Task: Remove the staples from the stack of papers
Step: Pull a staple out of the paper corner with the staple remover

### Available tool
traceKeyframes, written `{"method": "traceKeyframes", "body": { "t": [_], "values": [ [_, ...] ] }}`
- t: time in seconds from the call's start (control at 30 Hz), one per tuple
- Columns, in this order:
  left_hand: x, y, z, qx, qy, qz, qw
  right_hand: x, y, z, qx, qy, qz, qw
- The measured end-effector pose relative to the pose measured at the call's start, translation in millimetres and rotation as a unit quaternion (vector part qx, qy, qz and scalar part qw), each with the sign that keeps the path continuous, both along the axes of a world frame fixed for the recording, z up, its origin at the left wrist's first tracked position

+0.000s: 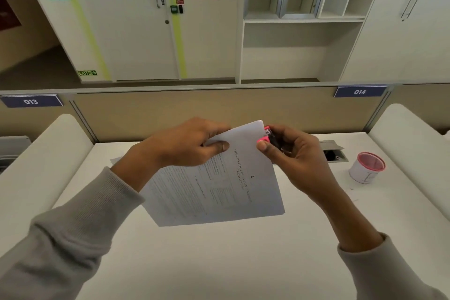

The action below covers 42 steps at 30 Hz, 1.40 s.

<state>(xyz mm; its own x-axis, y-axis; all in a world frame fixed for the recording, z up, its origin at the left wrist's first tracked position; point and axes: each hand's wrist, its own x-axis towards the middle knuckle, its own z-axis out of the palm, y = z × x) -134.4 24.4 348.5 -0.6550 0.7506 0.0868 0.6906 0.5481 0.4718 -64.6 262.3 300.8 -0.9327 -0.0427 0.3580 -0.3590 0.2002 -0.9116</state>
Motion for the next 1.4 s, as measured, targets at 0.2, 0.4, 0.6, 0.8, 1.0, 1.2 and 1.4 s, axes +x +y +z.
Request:
{"method": "traceKeyframes", "body": {
  "t": [0.2,0.4,0.6,0.8,1.0,1.2,1.4],
  "values": [
    [10.1,1.4,-4.0,-0.029,-0.021,-0.013,0.999,3.9,3.8,0.2,0.073,-0.009,0.051,0.996],
    [9.7,2.2,-9.0,-0.055,-0.006,-0.001,0.998,-7.5,14.4,18.9,0.218,-0.036,0.115,0.968],
    [9.1,4.7,-8.7,-0.073,0.011,-0.008,0.997,-22.2,15.8,39.7,0.289,-0.046,0.146,0.945],
    [8.9,8.1,-9.9,-0.096,0.004,-0.016,0.995,-32.7,11.3,50.8,0.360,-0.072,0.182,0.912],
    [8.3,8.7,-8.9,-0.106,0.009,-0.022,0.994,-40.7,9.3,52.2,0.402,-0.085,0.188,0.892],
    [2.7,9.8,-12.0,-0.117,-0.005,-0.033,0.993,-47.3,8.2,51.8,0.439,-0.070,0.187,0.876],
    [-5.3,11.9,-18.2,-0.129,0.003,-0.028,0.991,-54.1,6.2,52.0,0.477,-0.053,0.183,0.858]
  ]
}}
